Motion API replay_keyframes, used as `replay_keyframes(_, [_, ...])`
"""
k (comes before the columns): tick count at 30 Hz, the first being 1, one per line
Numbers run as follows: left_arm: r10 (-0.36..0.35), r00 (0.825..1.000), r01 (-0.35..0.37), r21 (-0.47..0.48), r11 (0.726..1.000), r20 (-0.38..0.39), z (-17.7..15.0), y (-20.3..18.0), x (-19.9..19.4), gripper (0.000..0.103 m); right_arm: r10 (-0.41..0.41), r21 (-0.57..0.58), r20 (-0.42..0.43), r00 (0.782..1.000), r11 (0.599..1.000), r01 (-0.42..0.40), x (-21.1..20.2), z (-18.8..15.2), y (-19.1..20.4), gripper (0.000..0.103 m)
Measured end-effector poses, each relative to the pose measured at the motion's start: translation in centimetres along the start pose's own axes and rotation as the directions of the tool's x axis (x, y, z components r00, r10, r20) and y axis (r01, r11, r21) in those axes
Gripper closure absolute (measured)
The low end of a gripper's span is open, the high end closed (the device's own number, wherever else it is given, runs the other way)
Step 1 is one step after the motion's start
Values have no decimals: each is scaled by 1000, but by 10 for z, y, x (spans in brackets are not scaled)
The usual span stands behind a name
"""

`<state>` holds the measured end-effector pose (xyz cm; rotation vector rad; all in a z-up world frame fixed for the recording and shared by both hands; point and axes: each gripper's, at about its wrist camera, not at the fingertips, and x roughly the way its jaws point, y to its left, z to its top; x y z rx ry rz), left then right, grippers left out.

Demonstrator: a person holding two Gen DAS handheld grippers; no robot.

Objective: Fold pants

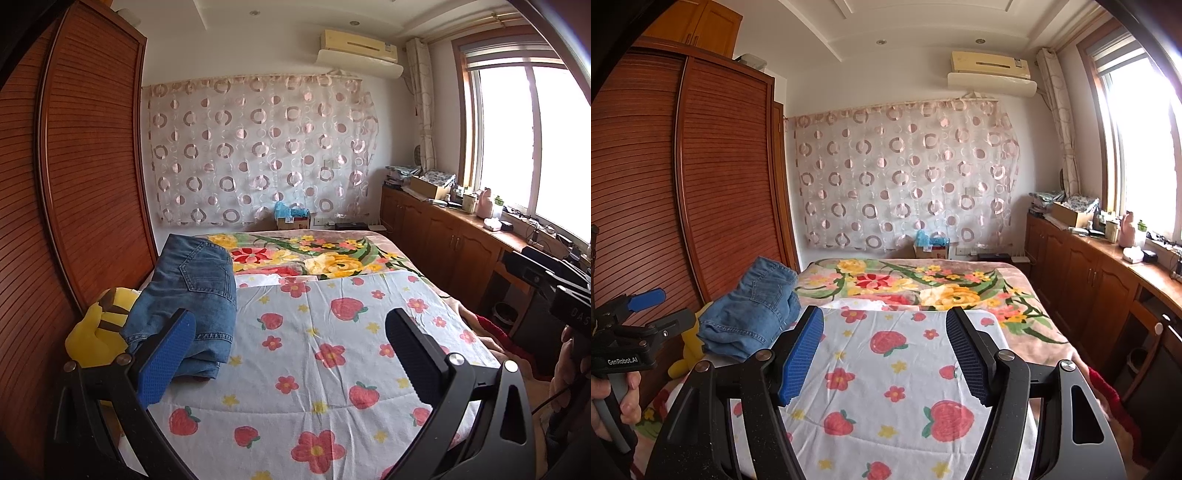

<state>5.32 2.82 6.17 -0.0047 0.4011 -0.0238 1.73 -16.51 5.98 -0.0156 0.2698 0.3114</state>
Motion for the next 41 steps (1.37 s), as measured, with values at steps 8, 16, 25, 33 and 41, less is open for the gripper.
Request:
replay_keyframes(8, [0, 1000, 0, 1, 1000, 1, 0, 0, 0, 0, 3, 2, -2, 1000, 1000, -3, -1, 0, 0, 32])
replay_keyframes(16, [-1, 1000, 1, 0, 1000, 7, -1, 1, 0, 0, 1, 2, 0, 1000, 1000, -1, -1, 1, 1, 32])
replay_keyframes(25, [0, 1000, 0, 0, 1000, 8, -2, 1, 0, 0, 1, 1, 1, 1000, 1000, -1, -2, 1, 0, 32])
replay_keyframes(33, [-1, 1000, 1, 0, 1000, 8, -2, 2, 0, 0, 0, 0, 1, 1000, 1000, 0, -2, 1, 0, 32])
replay_keyframes(41, [0, 1000, 0, 0, 1000, 9, -3, 2, 0, 0, -1, 0, 1, 1000, 1000, 1, -2, 0, 1, 32])
